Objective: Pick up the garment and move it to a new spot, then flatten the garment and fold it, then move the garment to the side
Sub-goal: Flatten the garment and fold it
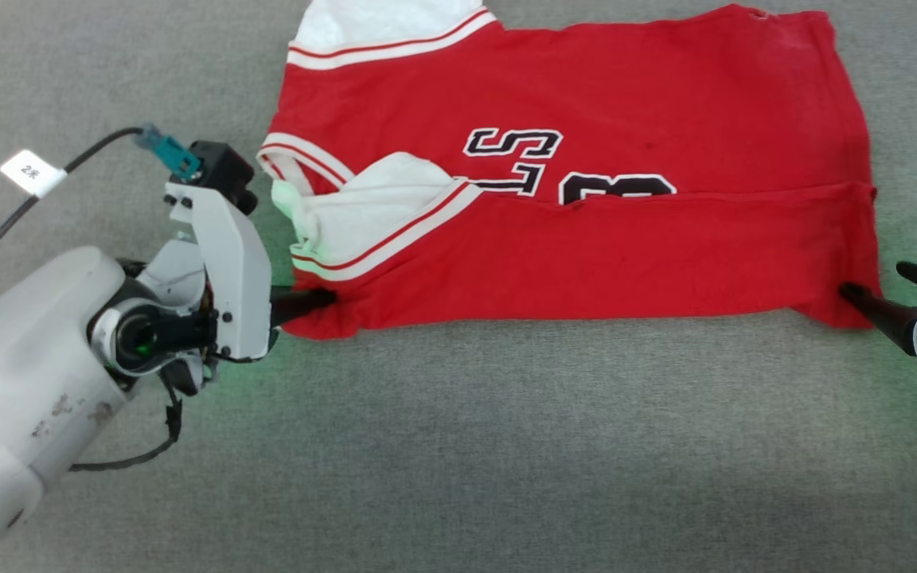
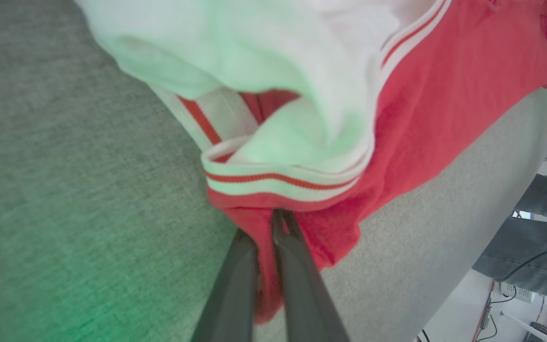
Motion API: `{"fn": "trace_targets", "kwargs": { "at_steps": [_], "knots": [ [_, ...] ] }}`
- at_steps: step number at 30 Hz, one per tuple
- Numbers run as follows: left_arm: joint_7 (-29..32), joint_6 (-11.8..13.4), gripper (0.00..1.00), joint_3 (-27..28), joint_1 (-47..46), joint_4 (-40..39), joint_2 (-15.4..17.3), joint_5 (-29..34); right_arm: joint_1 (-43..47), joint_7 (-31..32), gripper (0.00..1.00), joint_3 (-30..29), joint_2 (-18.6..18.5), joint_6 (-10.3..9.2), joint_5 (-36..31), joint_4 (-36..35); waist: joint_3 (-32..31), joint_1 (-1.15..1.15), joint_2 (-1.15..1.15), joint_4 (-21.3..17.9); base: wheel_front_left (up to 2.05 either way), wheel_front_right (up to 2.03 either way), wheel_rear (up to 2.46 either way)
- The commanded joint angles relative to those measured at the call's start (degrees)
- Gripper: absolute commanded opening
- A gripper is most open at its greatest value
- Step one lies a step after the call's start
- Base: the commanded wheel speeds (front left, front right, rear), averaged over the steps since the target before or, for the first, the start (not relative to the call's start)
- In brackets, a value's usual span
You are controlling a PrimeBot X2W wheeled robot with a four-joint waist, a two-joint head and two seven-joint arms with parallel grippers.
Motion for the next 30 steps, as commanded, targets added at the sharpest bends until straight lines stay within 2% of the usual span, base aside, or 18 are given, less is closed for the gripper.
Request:
{"fn": "trace_targets", "kwargs": {
  "at_steps": [1,7,8,9,10,14,19,25,30],
  "knots": [
    [0.4,-0.5,0.00,-1.2,2.1,-0.2,-1.5,-0.1,-0.7,1.2,1.00,0.2,0.3,-0.09,-0.2,1.0,0.4,0.00,0.00,0.6,0.00,0.00,0.00],
    [-0.5,-1.0,0.00,-1.2,1.9,0.4,-2.4,0.6,-3.2,5.9,1.00,2.5,2.0,-0.09,-1.9,5.8,1.0,0.00,0.00,1.6,0.00,0.00,0.00],
    [-0.7,-1.1,0.00,-1.1,1.9,0.6,-2.5,0.7,-3.4,5.9,0.51,2.8,2.2,-0.09,-1.9,6.2,1.1,0.00,0.00,1.7,0.00,0.00,0.00],
    [-0.9,-1.1,0.00,-1.1,1.8,0.7,-2.6,0.8,-3.7,5.7,0.28,3.0,2.3,-0.09,-1.9,6.5,1.1,0.00,0.00,1.9,0.00,0.00,0.00],
    [-1.1,-1.1,0.00,-1.0,1.8,0.8,-2.6,0.9,-3.8,5.5,0.00,3.0,2.5,-0.09,-1.8,6.8,1.1,0.00,0.00,1.9,0.00,0.00,0.00],
    [-2.1,-1.4,0.00,-0.6,2.0,0.5,-1.9,1.2,-3.3,4.0,0.00,2.2,2.2,-0.10,-1.5,7.2,0.4,0.00,0.00,2.1,0.00,0.00,0.00],
    [-4.8,-1.6,0.00,0.3,3.3,-1.9,0.8,1.4,-2.1,3.0,0.00,2.0,1.0,-0.10,-0.6,6.9,-1.8,0.00,0.00,2.1,0.00,0.00,0.00],
    [-7.8,-1.6,0.00,0.1,6.9,-9.6,5.5,2.4,1.4,3.4,0.00,2.4,-1.7,-0.09,1.9,4.3,-4.2,0.00,0.00,2.6,0.00,0.00,0.00],
    [-9.1,0.1,0.00,-0.9,10.7,-17.9,9.5,2.9,6.2,4.8,0.00,2.2,-4.7,-0.09,4.1,0.2,-5.1,0.00,0.00,2.9,0.00,0.00,0.00]
  ]
}}
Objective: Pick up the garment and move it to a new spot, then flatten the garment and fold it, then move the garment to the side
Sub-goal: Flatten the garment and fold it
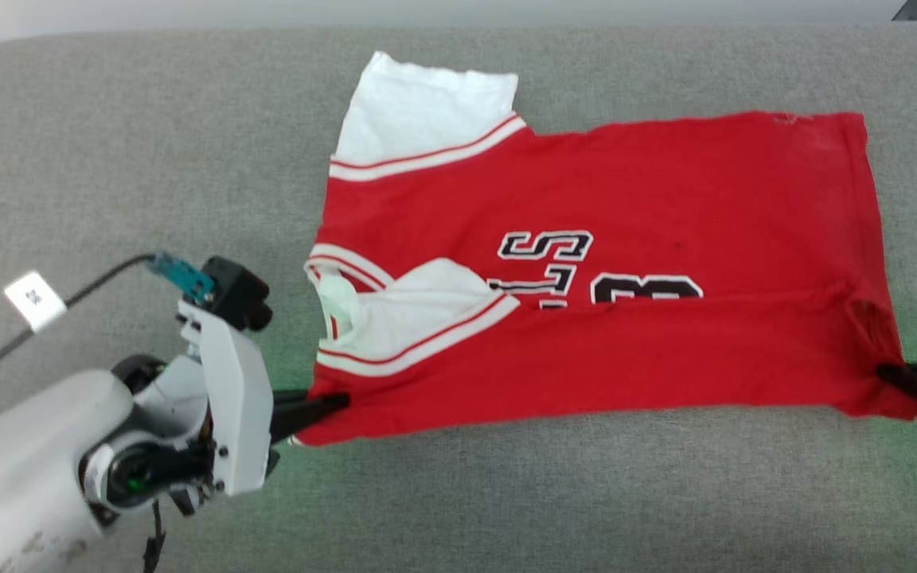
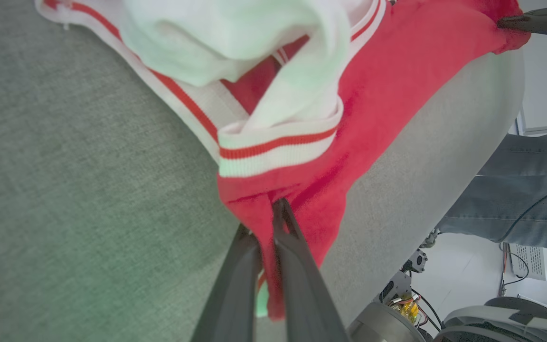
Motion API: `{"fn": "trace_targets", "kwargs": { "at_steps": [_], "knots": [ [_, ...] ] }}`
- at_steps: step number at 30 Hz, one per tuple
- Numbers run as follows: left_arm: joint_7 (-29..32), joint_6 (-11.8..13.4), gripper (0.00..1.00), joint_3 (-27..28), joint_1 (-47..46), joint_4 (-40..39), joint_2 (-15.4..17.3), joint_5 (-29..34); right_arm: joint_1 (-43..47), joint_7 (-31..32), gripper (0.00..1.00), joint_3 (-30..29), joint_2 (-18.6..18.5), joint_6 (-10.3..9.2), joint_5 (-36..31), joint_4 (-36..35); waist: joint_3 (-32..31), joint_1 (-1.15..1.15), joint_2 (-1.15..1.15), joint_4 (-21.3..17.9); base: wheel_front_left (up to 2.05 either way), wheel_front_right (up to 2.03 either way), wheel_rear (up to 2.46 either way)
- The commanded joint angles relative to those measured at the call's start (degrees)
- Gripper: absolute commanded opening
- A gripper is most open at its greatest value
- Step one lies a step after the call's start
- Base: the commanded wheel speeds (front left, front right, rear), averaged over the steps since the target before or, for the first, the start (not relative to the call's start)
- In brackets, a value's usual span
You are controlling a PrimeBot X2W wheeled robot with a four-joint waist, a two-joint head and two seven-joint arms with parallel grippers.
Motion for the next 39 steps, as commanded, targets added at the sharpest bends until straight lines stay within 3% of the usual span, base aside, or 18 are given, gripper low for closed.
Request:
{"fn": "trace_targets", "kwargs": {
  "at_steps": [1,5,6,7,8,9,14,18,23,29,33,39],
  "knots": [
    [-0.7,0.8,0.00,-0.1,1.2,-1.8,0.8,0.5,1.8,0.4,0.00,-0.5,-0.7,-0.09,0.6,-1.1,-0.4,0.00,0.00,0.3,0.00,0.00,0.00],
    [-2.6,2.5,0.00,-0.3,2.9,-5.4,1.9,1.4,5.0,0.5,0.04,-1.8,-1.5,-0.09,1.0,-3.8,-0.8,0.00,0.00,0.5,0.00,0.00,0.00],
    [-3.2,2.9,0.07,-0.1,3.0,-5.7,2.0,1.5,5.3,0.0,0.22,-2.2,-1.6,-0.09,0.7,-4.3,-0.9,0.00,0.00,0.5,0.00,0.00,0.00],
    [-3.9,3.3,0.27,0.1,3.3,-6.1,2.1,1.7,5.8,-0.5,1.00,-2.9,-1.5,-0.09,0.2,-4.5,-1.0,0.00,0.00,0.5,0.00,0.00,0.00],
    [-4.6,3.6,0.53,0.1,3.5,-6.5,2.2,2.4,6.4,-0.6,1.00,-3.3,-1.2,-0.09,-0.1,-4.6,-1.2,0.00,0.00,0.5,0.00,0.00,0.00],
    [-5.7,3.8,1.00,0.4,3.6,-6.9,2.5,2.8,7.0,-0.4,1.00,-3.6,-1.2,-0.09,-0.3,-4.9,-1.3,0.00,0.00,0.5,0.00,0.00,0.00],
    [-11.5,5.6,1.00,2.9,4.6,-9.5,4.9,3.7,8.2,-2.9,1.00,-8.9,0.6,-0.09,-2.2,-7.3,-1.8,0.00,0.00,0.7,0.00,0.00,0.00],
    [-19.4,7.6,1.00,6.1,4.9,-9.8,5.8,5.8,6.5,-10.9,1.00,-14.7,5.8,-0.09,-5.8,-9.2,-1.9,0.00,0.00,0.8,0.00,0.00,0.00],
    [-29.6,10.4,1.00,9.4,4.6,-5.3,3.2,9.0,3.1,-25.6,1.00,-17.3,15.4,-0.09,-13.1,-7.7,-0.7,0.00,0.00,-0.4,0.00,0.00,0.00],
    [-36.9,12.2,1.00,13.3,-1.3,4.5,-1.9,12.6,-0.7,-42.1,1.00,-18.3,26.3,-0.09,-18.6,-4.6,2.2,0.00,0.00,-3.7,0.00,0.00,0.00],
    [-38.2,13.1,1.00,14.7,-8.5,12.8,-4.7,16.8,-2.4,-49.0,1.00,-17.1,28.8,-0.09,-21.8,-5.0,5.0,0.00,0.00,-7.0,0.00,0.00,0.00],
    [-32.9,11.0,1.00,13.9,-20.2,26.3,-9.0,19.8,-3.4,-54.4,1.00,-16.0,32.0,-0.09,-23.3,-6.2,8.6,0.00,0.00,-12.4,0.00,0.00,0.00]
  ]
}}
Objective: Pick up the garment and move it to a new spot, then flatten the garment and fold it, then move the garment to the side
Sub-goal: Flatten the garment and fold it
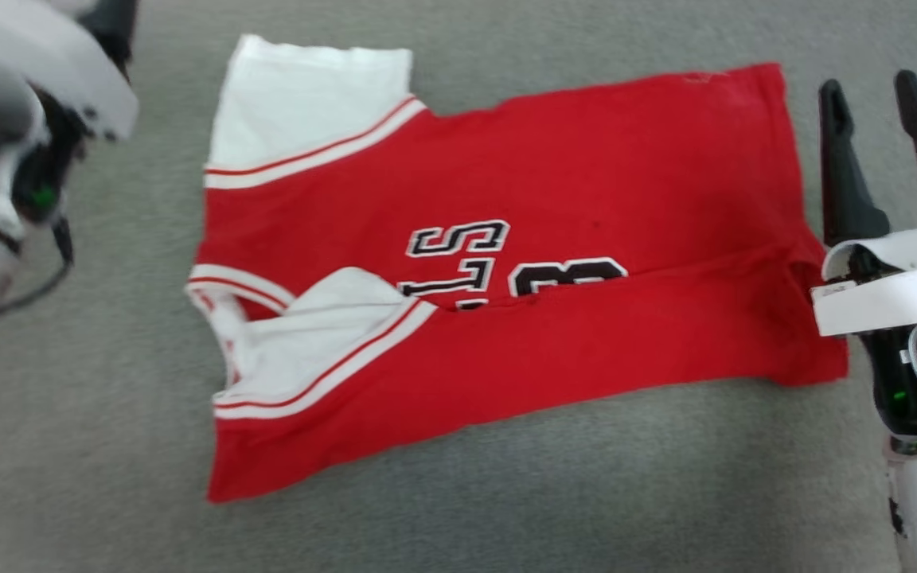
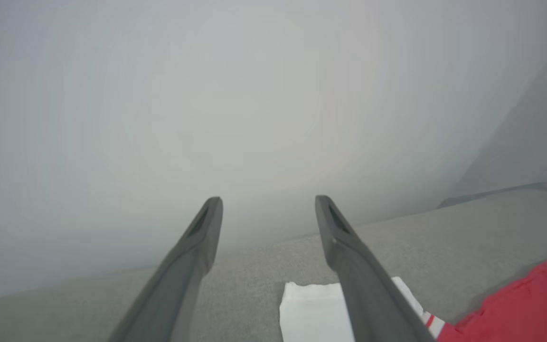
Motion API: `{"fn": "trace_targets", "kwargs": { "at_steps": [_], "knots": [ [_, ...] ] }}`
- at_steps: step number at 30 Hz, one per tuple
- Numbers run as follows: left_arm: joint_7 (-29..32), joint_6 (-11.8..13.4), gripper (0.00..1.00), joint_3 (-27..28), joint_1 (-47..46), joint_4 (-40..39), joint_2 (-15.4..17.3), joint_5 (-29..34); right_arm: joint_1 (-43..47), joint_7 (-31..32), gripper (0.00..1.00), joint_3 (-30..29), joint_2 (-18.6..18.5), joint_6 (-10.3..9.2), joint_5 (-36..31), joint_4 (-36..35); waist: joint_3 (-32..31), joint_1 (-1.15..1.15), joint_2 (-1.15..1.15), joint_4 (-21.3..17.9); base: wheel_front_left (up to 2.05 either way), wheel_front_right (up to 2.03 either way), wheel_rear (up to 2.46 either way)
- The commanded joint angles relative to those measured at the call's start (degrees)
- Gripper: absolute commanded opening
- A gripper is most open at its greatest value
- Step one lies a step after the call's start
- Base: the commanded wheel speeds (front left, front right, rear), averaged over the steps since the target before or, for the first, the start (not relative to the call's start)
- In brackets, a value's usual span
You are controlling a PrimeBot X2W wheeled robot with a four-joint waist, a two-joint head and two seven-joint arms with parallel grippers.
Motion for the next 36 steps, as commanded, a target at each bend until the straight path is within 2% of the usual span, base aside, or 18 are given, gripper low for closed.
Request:
{"fn": "trace_targets", "kwargs": {
  "at_steps": [1,5,10,13,18,19,20,21,22,23,29,33,36],
  "knots": [
    [2.6,-1.0,1.00,-1.0,-3.1,4.0,-0.8,1.4,-0.4,-0.9,1.00,0.6,0.8,-0.09,-0.3,-0.8,4.5,0.00,0.00,-5.5,0.00,0.00,0.00],
    [14.2,-3.4,1.00,-3.7,-8.3,13.0,-2.0,1.0,-0.1,-1.5,1.00,1.6,1.5,-0.09,-0.4,-2.1,6.4,0.00,0.00,-8.7,0.00,0.00,0.00],
    [36.0,-5.9,1.00,-6.3,-12.0,20.8,-2.8,-2.9,0.3,-1.6,1.00,1.1,2.3,-0.09,0.7,-1.9,7.4,0.00,0.00,-11.7,0.00,0.00,0.00],
    [42.6,-6.6,1.00,-7.2,-14.0,22.7,-2.9,-3.3,0.1,-1.8,1.00,0.9,2.7,-0.09,1.2,-1.5,8.2,0.00,0.00,-12.4,0.00,0.00,0.00],
    [48.9,-6.9,1.00,-8.0,-15.7,24.9,-4.0,-4.1,-0.8,-2.4,1.00,1.3,2.6,-0.09,1.9,-1.1,9.4,0.00,0.00,-13.0,0.00,0.00,0.00],
    [49.7,-6.9,0.95,-8.4,-15.6,25.3,-4.3,-3.7,-1.0,-2.5,1.00,1.2,2.4,-0.09,1.9,-1.0,9.5,0.00,0.00,-13.0,0.00,0.00,0.00],
    [50.3,-7.1,0.49,-8.8,-15.6,25.5,-4.4,-3.4,-1.3,-2.4,1.00,1.1,2.3,-0.09,2.1,-1.0,9.6,0.00,0.00,-13.0,0.00,0.00,0.00],
    [50.3,-7.1,0.49,-8.8,-15.6,25.5,-4.4,-3.4,-1.3,-2.4,1.00,1.1,2.3,-0.09,2.1,-1.0,9.6,0.00,0.00,-13.0,0.00,0.00,0.00],
    [51.1,-7.3,0.27,-9.0,-15.4,25.8,-4.7,-3.5,-1.6,-2.1,1.00,1.4,2.1,-0.09,2.3,-0.9,9.7,0.00,0.00,-12.9,0.00,0.00,0.00],
    [51.6,-7.7,0.00,-9.0,-15.3,25.9,-5.0,-3.8,-2.0,-1.7,1.00,1.7,1.8,-0.09,2.5,-0.8,9.7,0.00,0.00,-12.9,0.00,0.00,0.00],
    [52.4,-9.0,0.00,-8.9,-16.0,26.1,-5.9,-4.4,-10.3,4.8,1.00,5.7,-2.4,-0.09,2.4,0.9,10.6,0.00,0.00,-12.1,0.00,0.00,0.00],
    [52.5,-9.8,0.00,-8.7,-16.6,25.7,-7.1,-4.9,-19.4,13.7,1.00,9.2,-4.9,-0.09,3.8,7.6,11.6,0.00,0.00,-10.9,0.00,0.00,0.00],
    [52.4,-10.3,0.00,-8.6,-17.4,25.4,-8.0,-5.0,-26.1,21.5,1.00,12.0,-6.6,-0.09,5.0,15.5,12.6,0.00,0.00,-9.7,0.00,0.00,0.00]
  ]
}}
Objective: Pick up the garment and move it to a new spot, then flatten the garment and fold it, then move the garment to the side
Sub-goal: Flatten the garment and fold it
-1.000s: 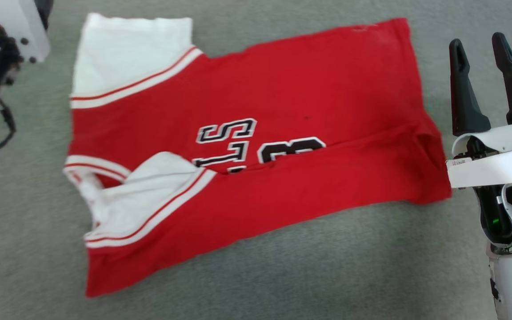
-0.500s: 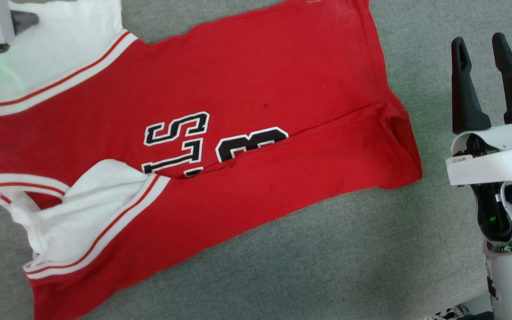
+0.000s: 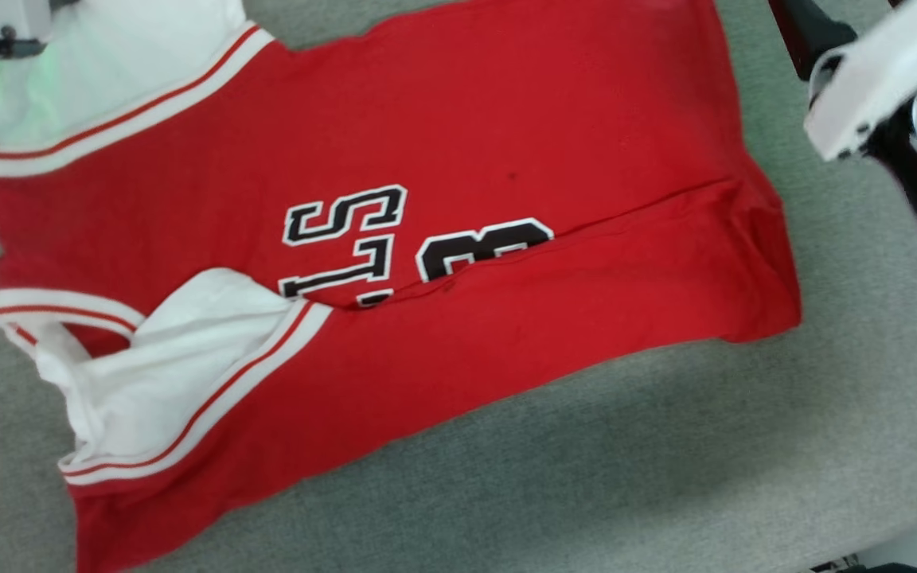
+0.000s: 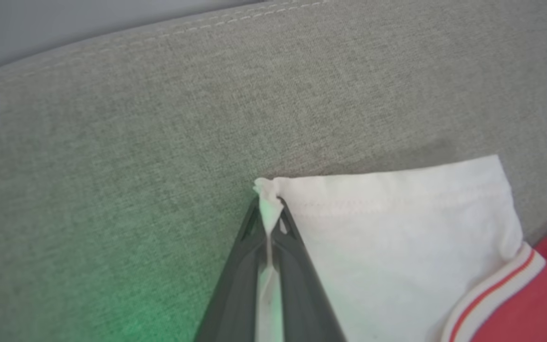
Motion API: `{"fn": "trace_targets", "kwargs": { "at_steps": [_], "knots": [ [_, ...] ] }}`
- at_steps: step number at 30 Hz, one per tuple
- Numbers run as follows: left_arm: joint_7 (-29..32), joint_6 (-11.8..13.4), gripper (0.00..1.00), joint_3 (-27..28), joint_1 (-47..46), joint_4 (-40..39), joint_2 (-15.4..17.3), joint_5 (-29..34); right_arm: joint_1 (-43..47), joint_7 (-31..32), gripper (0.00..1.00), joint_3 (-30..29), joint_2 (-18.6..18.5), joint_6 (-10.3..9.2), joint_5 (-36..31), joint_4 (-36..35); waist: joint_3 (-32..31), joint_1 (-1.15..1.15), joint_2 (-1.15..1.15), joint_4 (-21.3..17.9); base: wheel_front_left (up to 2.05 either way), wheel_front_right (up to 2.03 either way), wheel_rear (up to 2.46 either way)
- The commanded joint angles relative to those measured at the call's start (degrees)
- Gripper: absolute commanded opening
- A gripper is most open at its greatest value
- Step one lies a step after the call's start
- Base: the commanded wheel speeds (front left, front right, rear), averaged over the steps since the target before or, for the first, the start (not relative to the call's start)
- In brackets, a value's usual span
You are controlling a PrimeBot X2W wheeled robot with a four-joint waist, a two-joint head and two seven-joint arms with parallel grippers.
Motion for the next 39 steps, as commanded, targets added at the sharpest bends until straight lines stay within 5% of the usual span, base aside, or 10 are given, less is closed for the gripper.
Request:
{"fn": "trace_targets", "kwargs": {
  "at_steps": [1,9,18,20,21,29,39],
  "knots": [
    [0.3,-0.4,0.00,-1.1,2.5,0.4,-1.7,0.0,-2.3,3.7,1.00,1.8,-0.8,-0.09,0.8,3.2,1.2,0.00,0.00,1.4,0.00,0.00,0.00],
    [0.6,-1.5,0.00,-1.4,2.9,0.2,-2.9,-0.5,-13.9,21.7,1.00,9.6,-2.0,-0.09,8.8,17.7,2.5,0.00,0.00,3.8,0.00,0.00,0.00],
    [0.7,-2.1,0.00,-1.5,2.1,-0.2,-3.5,-0.6,-19.5,23.1,1.00,12.8,-0.5,-0.09,9.4,27.7,3.6,0.00,0.00,5.4,0.00,0.00,0.00],
    [0.5,-2.2,0.00,-1.4,2.4,-0.4,-4.0,-1.0,-19.8,23.4,0.10,13.9,-0.1,-0.08,9.9,29.0,3.4,0.00,0.00,5.8,0.00,0.00,0.00],
    [0.0,-2.3,0.00,-1.3,2.6,-0.7,-4.2,-1.2,-19.9,23.0,0.00,14.2,-0.2,-0.08,10.2,29.5,3.2,0.00,0.00,6.1,0.00,0.00,0.00],
    [-7.4,-3.0,0.00,0.4,6.0,-5.2,-5.2,-3.5,-17.1,16.6,0.00,17.0,-4.4,-0.09,12.8,29.1,-4.0,0.00,0.00,9.9,0.00,0.00,0.00],
    [-16.2,-2.9,0.00,0.7,16.3,-23.0,0.1,-8.3,-4.1,11.7,0.00,23.6,-16.0,-0.09,22.5,16.6,-17.8,0.00,0.00,16.7,0.00,0.00,0.00]
  ]
}}
